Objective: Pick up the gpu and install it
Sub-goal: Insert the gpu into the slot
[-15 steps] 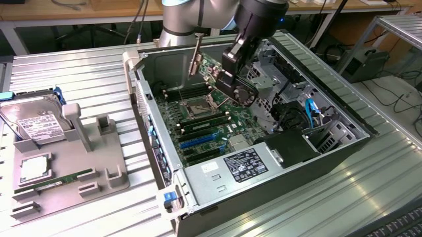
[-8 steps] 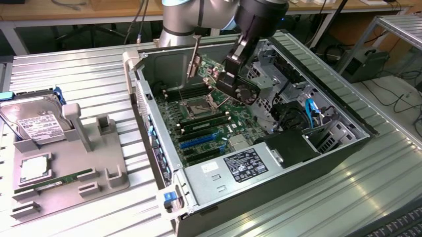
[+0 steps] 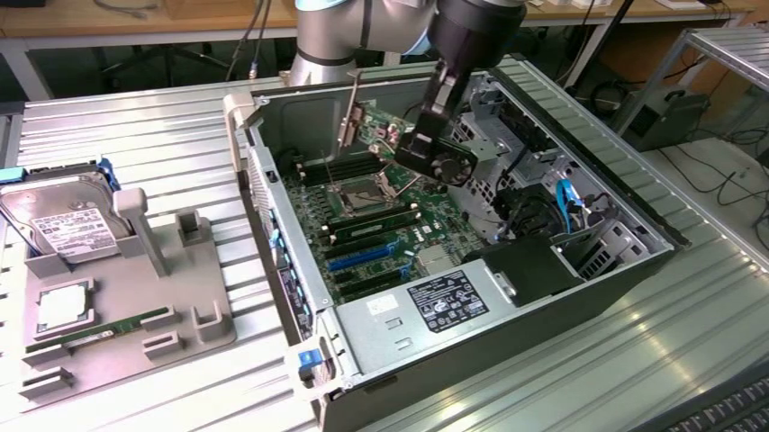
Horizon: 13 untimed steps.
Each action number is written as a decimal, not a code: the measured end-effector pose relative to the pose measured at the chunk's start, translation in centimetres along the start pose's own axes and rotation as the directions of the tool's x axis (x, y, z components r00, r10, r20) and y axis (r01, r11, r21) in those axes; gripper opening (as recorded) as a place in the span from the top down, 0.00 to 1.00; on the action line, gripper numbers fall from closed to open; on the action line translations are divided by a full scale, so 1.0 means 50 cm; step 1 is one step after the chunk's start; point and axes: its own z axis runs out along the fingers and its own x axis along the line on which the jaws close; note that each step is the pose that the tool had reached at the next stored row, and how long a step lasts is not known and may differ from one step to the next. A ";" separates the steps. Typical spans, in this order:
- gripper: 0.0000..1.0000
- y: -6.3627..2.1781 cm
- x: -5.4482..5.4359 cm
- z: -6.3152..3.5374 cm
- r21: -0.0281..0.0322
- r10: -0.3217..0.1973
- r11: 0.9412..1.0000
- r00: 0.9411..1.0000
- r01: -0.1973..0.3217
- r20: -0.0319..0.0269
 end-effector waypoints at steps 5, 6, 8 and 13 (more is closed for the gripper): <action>0.74 0.000 0.000 0.000 0.000 -0.104 0.995 0.995 0.104 -0.005; 0.74 0.000 0.000 0.000 0.000 -0.120 0.993 0.993 0.120 -0.006; 0.74 0.000 0.000 0.000 0.000 -0.153 0.988 0.988 0.153 -0.008; 0.74 0.000 0.000 0.000 0.000 -0.240 0.971 0.971 0.240 -0.013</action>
